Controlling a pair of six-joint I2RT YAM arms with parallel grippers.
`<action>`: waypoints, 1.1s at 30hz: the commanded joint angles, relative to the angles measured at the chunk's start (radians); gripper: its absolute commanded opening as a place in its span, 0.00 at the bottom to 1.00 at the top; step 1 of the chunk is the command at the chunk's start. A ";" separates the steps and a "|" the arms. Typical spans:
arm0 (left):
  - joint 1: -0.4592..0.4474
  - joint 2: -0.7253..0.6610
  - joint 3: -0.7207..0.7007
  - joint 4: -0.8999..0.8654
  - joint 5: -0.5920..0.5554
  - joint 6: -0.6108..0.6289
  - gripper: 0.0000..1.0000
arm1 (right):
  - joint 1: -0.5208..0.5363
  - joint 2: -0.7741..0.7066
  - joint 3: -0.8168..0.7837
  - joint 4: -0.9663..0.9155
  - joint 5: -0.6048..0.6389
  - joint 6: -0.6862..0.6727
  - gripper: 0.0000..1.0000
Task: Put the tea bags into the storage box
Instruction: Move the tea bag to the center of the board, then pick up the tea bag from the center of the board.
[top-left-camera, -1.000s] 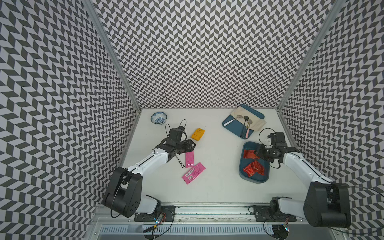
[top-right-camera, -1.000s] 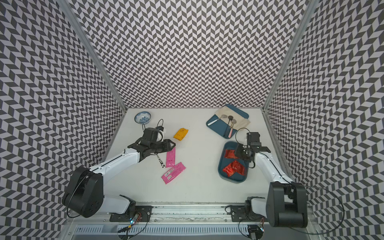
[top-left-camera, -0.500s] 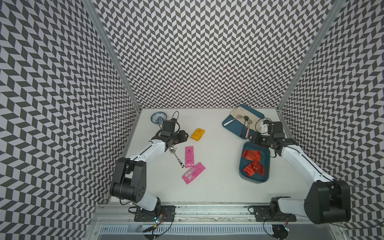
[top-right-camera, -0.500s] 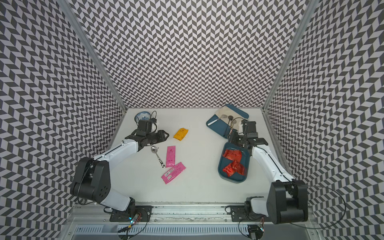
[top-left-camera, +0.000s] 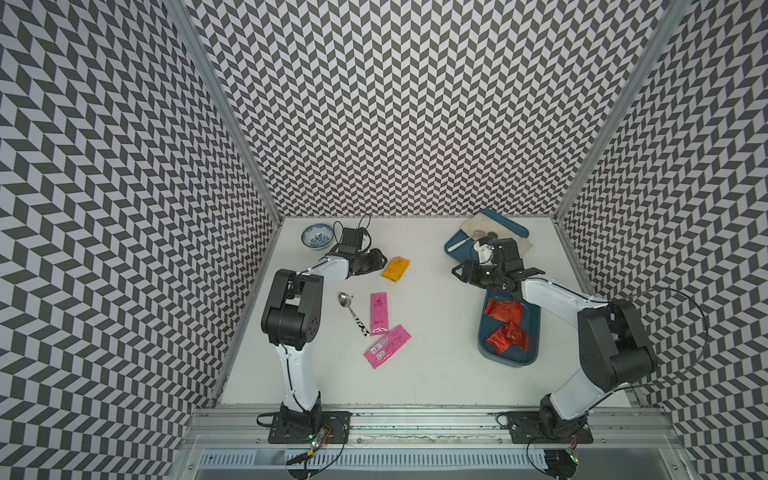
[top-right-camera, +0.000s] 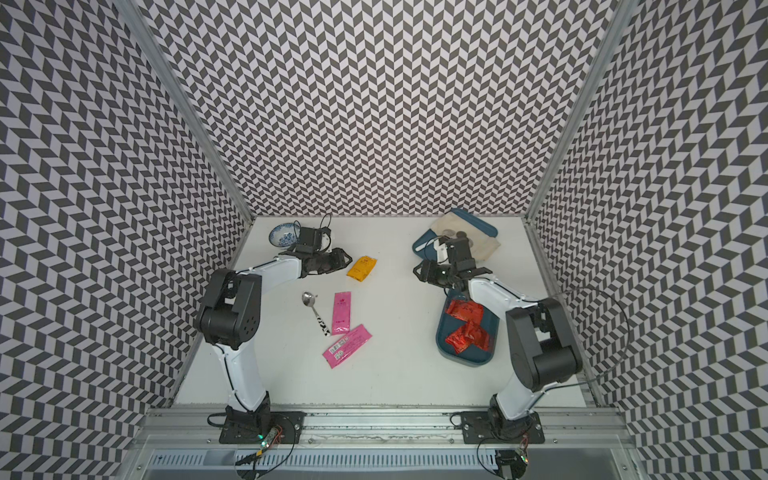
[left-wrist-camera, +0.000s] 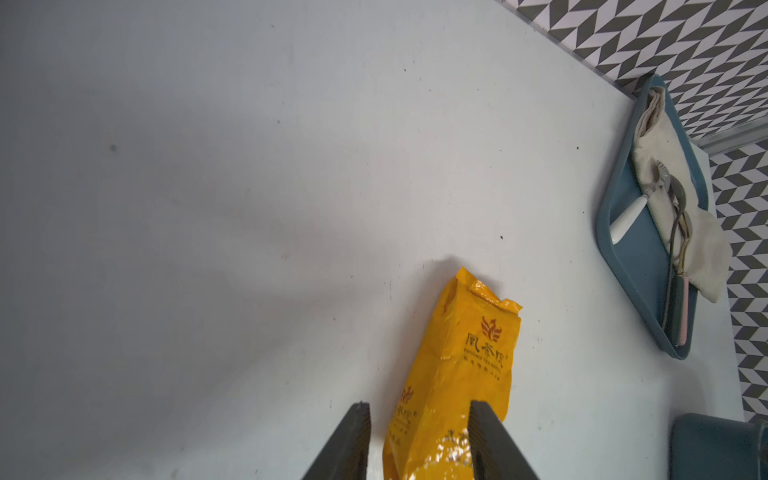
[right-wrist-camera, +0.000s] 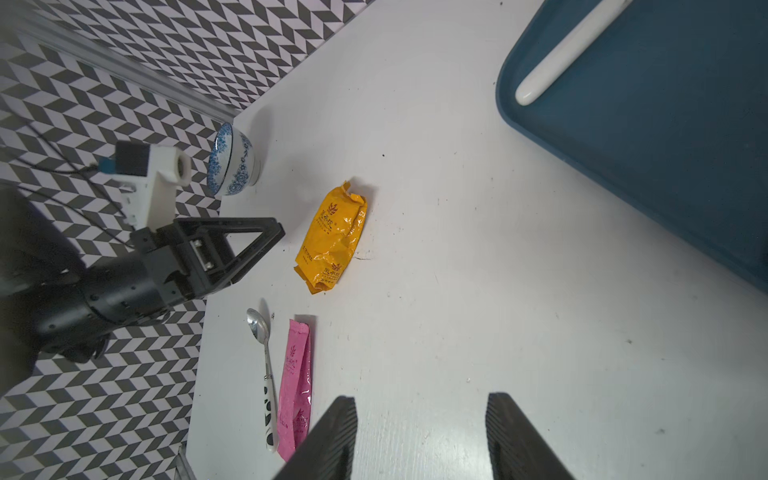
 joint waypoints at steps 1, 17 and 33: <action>-0.003 0.049 0.061 0.036 0.075 -0.010 0.43 | 0.016 0.025 0.022 0.065 -0.033 0.004 0.54; -0.152 0.057 -0.053 0.118 0.179 -0.077 0.42 | 0.073 0.216 0.128 0.071 -0.073 -0.003 0.58; -0.113 -0.127 -0.232 0.171 0.167 -0.135 0.43 | 0.148 0.430 0.300 0.048 -0.088 0.013 0.55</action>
